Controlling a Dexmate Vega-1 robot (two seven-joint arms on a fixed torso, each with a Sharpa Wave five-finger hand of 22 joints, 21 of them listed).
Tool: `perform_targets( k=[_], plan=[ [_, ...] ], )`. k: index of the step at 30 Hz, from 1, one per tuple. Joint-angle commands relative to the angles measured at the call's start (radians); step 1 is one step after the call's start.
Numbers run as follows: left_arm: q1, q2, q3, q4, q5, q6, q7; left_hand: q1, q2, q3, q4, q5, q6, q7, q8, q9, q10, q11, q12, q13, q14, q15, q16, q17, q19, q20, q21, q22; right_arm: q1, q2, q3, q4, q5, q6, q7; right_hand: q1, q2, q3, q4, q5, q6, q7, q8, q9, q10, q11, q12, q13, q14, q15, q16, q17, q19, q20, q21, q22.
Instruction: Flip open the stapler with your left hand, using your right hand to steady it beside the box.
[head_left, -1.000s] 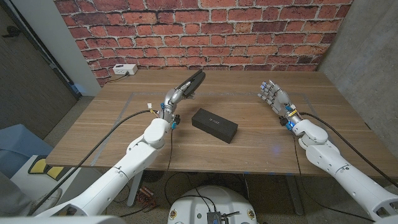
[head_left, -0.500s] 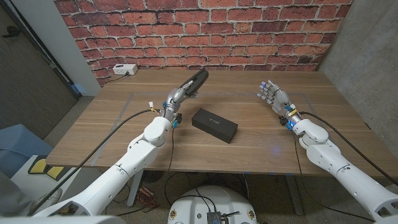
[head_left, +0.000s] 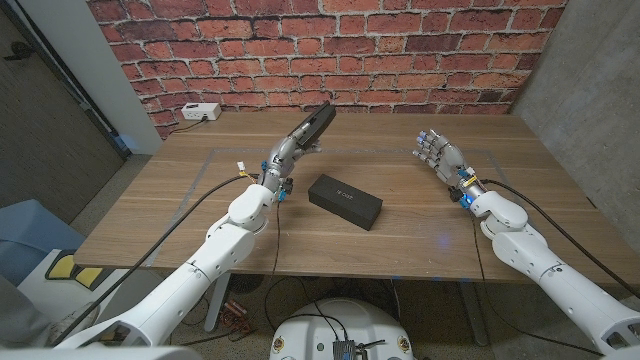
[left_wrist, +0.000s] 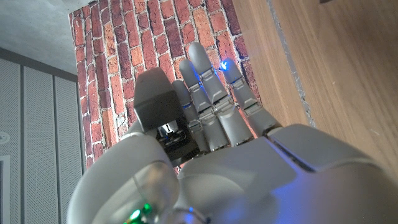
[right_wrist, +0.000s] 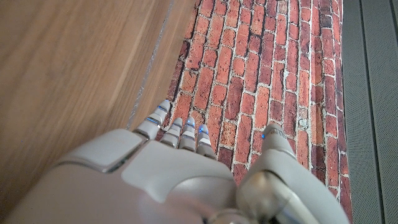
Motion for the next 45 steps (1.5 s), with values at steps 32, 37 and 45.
perform_targets(
  k=[32,37,45],
  plan=[
    [-0.007,0.018,-0.013,-0.068,-0.2,0.113,-0.067,0.001,0.01,0.244,0.203,-0.001,0.036,0.0,0.041,0.013,0.042,0.01,0.004,0.014,0.038,-0.03,0.024,0.022,0.012,0.009,0.05,-0.015,-0.04,-0.081,-0.017,-0.138,-0.188,0.118,-0.094,0.134,-0.012,0.039,-0.045,-0.004,0.032,-0.05,0.014,0.004,-0.012,-0.023,-0.006,0.005,-0.025,-0.031,-0.003,-0.005,-0.019,0.0,0.0,0.002],
    [-0.007,0.026,-0.013,-0.08,-0.225,0.132,-0.086,0.0,0.011,0.247,0.202,-0.001,0.038,0.005,0.035,-0.003,0.043,0.013,0.004,0.017,0.039,-0.029,0.025,0.024,0.007,0.007,0.053,-0.017,-0.042,-0.092,-0.017,-0.147,-0.238,0.158,-0.105,0.147,-0.029,0.036,-0.044,-0.003,0.048,-0.056,0.019,0.005,-0.013,-0.031,-0.006,0.005,-0.028,-0.033,-0.003,-0.005,-0.019,0.001,0.0,0.002],
    [-0.011,0.06,-0.018,-0.117,-0.255,0.213,-0.069,-0.002,0.012,0.253,0.203,-0.001,0.026,0.003,0.04,-0.001,0.031,0.011,-0.012,0.012,0.009,-0.028,0.0,0.006,-0.05,0.017,0.049,-0.024,-0.057,-0.135,-0.017,-0.207,-0.339,0.134,-0.162,0.168,-0.048,0.034,-0.043,0.002,0.062,-0.072,0.022,0.005,-0.018,-0.042,-0.007,0.006,-0.041,-0.045,-0.006,-0.005,-0.033,-0.012,-0.003,0.002]
  ],
)
